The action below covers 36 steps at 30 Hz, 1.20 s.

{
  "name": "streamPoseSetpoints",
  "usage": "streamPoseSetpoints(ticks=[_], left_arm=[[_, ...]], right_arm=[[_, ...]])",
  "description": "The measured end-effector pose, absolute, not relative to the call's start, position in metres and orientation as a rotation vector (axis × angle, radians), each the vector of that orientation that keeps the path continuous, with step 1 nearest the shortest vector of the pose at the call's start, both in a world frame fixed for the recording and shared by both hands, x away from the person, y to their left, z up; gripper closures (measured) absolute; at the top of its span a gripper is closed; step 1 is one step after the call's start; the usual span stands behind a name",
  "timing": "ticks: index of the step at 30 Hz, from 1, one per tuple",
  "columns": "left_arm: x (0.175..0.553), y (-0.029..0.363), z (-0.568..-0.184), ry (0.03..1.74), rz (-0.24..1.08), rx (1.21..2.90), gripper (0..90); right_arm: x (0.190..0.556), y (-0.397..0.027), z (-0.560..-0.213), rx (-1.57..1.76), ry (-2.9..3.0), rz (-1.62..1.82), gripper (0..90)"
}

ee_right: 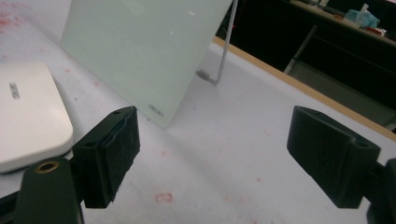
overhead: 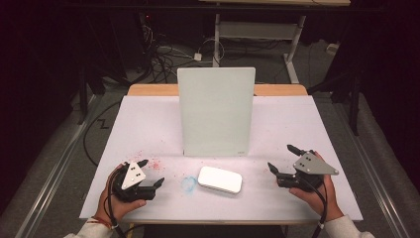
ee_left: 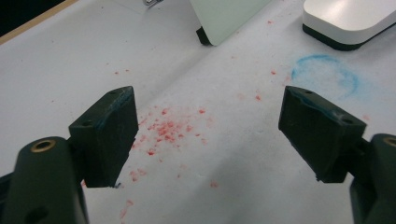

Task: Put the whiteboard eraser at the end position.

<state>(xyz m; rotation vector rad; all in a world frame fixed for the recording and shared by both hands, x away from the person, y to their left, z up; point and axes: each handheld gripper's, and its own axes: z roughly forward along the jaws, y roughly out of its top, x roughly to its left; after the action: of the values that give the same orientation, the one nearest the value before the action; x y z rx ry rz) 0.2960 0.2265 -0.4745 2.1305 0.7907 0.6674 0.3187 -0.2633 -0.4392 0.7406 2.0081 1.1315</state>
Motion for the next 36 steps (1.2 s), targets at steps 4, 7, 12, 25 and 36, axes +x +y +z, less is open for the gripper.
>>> streamPoseSetpoints(ticks=[4,7,12,25,36], left_arm=[[0.296,0.225,-0.474,0.783,0.676,2.133,18.5],[0.296,0.223,-0.474,0.784,0.686,2.139,17.7],[0.296,0.220,-0.473,0.766,0.703,2.145,17.7],[0.295,0.220,-0.475,0.778,0.682,2.159,17.7],[0.296,0.219,-0.476,0.780,0.674,2.167,17.7]], right_arm=[[0.316,-0.268,-0.453,0.763,2.034,1.088,16.9],[0.315,-0.268,-0.461,0.771,2.076,1.053,16.5],[0.313,-0.266,-0.463,0.777,2.072,1.063,16.5],[0.312,-0.263,-0.459,0.764,2.058,1.071,16.5],[0.311,-0.263,-0.459,0.755,2.047,1.067,16.5]])
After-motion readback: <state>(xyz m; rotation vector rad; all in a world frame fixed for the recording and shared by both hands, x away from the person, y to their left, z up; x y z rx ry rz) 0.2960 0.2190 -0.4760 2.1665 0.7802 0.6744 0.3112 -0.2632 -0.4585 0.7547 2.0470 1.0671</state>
